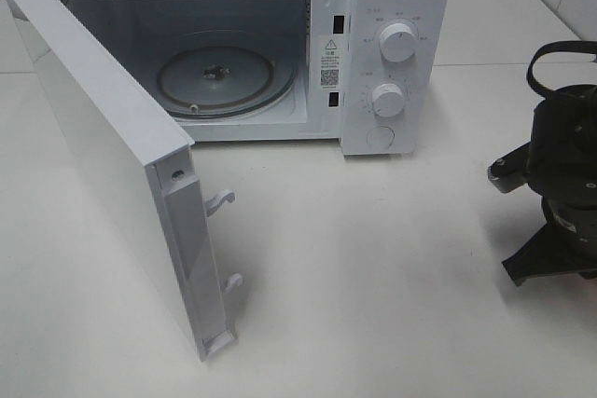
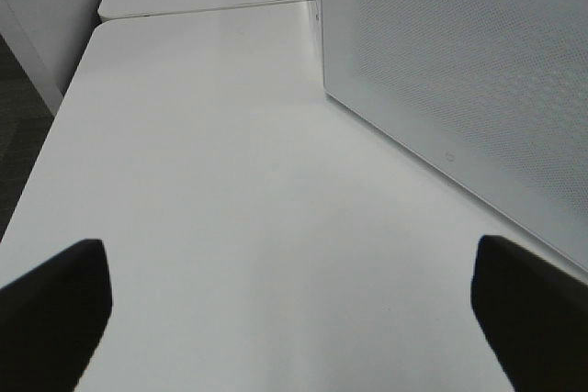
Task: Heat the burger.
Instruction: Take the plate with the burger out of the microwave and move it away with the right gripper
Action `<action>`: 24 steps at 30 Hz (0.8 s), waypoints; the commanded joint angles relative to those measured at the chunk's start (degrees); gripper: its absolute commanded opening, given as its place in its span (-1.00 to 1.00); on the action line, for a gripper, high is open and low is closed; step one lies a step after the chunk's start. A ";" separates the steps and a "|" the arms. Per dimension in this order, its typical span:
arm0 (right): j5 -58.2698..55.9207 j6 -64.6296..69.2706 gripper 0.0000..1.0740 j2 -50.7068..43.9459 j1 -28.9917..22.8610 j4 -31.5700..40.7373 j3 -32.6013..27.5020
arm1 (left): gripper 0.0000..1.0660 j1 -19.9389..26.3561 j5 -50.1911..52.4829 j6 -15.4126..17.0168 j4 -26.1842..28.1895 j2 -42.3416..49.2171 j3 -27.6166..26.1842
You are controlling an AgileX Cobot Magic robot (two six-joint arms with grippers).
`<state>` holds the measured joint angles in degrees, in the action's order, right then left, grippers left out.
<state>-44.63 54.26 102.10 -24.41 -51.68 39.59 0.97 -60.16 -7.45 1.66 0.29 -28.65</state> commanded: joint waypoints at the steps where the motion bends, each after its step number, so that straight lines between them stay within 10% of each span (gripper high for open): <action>1: -0.57 0.52 -0.80 2.92 2.12 -2.92 0.40 | 0.87 0.17 0.52 0.40 0.23 1.03 0.11; 11: -0.97 -2.75 -0.33 3.38 2.12 0.69 2.46 | 0.87 0.17 0.52 0.40 0.23 1.03 0.11; 24: -0.80 -32.31 0.21 -15.30 2.12 24.81 3.95 | 0.87 0.17 0.52 0.40 0.23 1.03 0.11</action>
<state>-44.46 26.64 90.13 -22.46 -30.71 43.43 0.97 -60.16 -7.45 1.66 0.29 -28.65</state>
